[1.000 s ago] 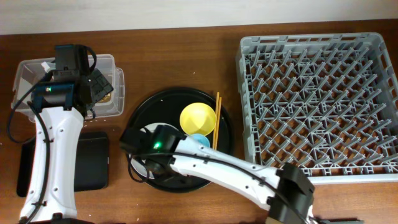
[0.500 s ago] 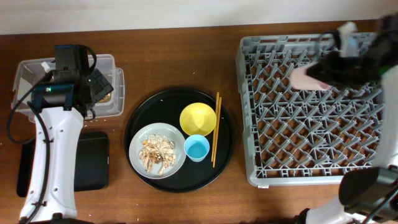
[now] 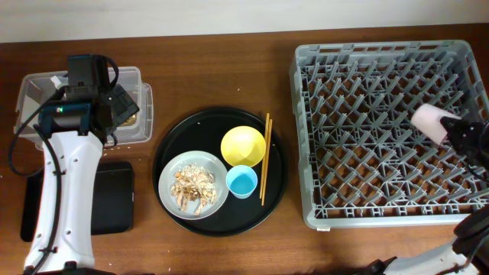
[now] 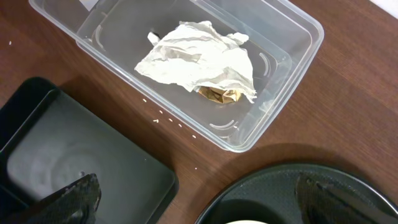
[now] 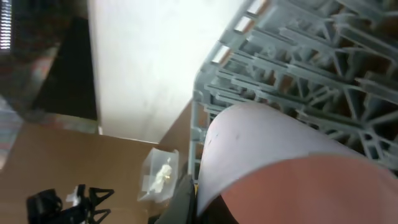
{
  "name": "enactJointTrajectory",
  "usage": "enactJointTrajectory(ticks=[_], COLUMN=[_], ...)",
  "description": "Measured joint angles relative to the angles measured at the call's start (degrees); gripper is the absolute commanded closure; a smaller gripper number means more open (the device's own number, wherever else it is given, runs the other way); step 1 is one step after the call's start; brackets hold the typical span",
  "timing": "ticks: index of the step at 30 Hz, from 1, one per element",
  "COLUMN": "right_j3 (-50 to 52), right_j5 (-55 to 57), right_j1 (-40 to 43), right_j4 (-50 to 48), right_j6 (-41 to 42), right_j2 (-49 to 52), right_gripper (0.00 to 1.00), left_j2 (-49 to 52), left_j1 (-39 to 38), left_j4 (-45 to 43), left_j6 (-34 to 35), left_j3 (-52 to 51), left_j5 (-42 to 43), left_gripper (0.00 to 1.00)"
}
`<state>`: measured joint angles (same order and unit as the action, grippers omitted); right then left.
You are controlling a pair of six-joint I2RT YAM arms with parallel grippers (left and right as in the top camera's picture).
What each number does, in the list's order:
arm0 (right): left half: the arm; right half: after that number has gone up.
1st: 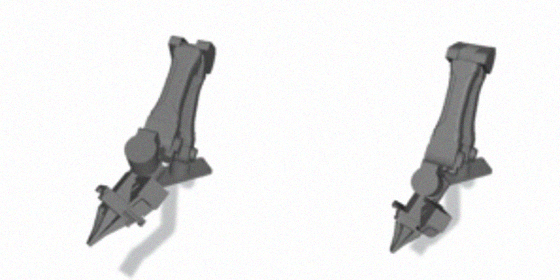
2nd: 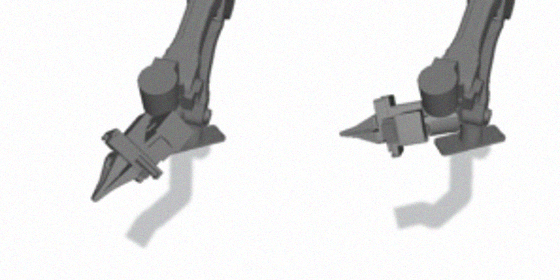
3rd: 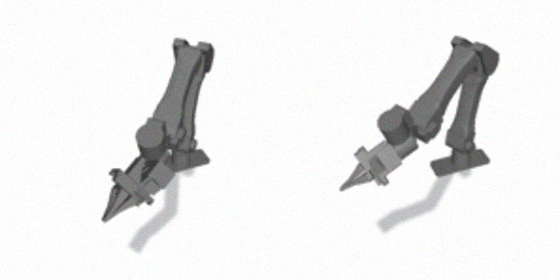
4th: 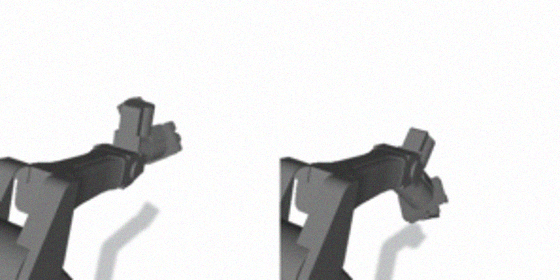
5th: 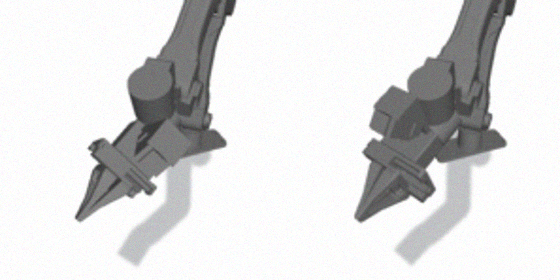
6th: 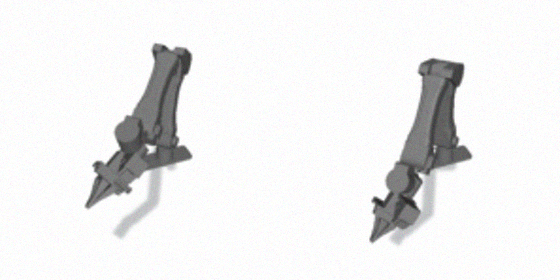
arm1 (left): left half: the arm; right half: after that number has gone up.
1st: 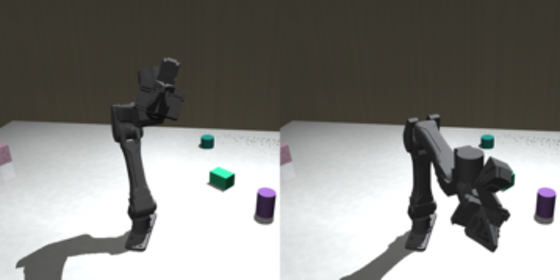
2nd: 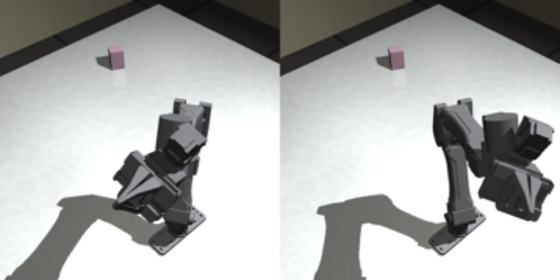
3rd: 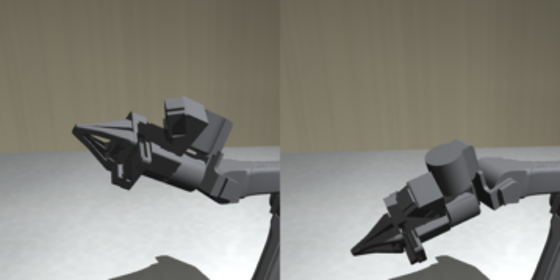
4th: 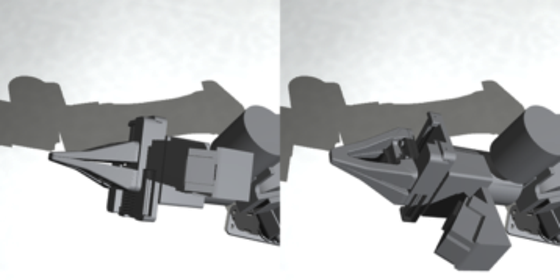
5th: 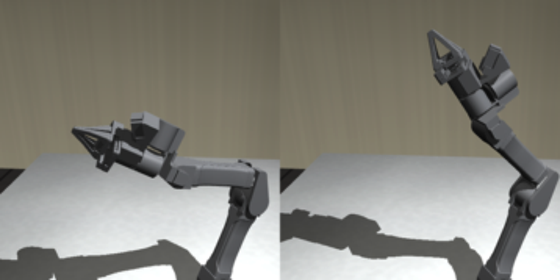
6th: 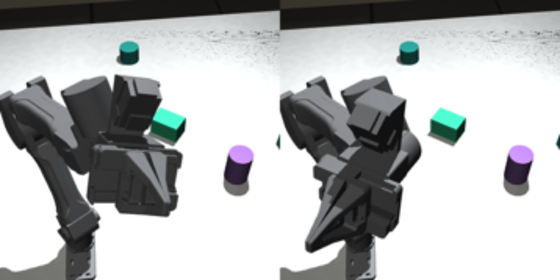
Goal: Sort waste into correct bins and load items into the dishwasher rack
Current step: 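Carry the pink cup right and set it upside down in the rack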
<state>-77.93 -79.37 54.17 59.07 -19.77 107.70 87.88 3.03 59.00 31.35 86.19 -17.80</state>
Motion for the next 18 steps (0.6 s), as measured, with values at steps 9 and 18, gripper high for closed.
enactJointTrajectory(ticks=[9, 18], right_j3=[0.57, -0.26], right_j5=[-1.31, 3.41], right_j1=[-7.13, -5.75], right_j4=[-17.86, -11.91], right_j6=[16.68, 18.01], right_j2=[6.80, 6.56], right_gripper=[0.96, 0.83], left_j2=[0.00, 0.00], left_j1=[0.00, 0.00], left_j4=[0.02, 0.00], left_j6=[0.00, 0.00], left_j3=[0.00, 0.00], left_j5=[0.00, 0.00], left_gripper=[0.01, 0.01])
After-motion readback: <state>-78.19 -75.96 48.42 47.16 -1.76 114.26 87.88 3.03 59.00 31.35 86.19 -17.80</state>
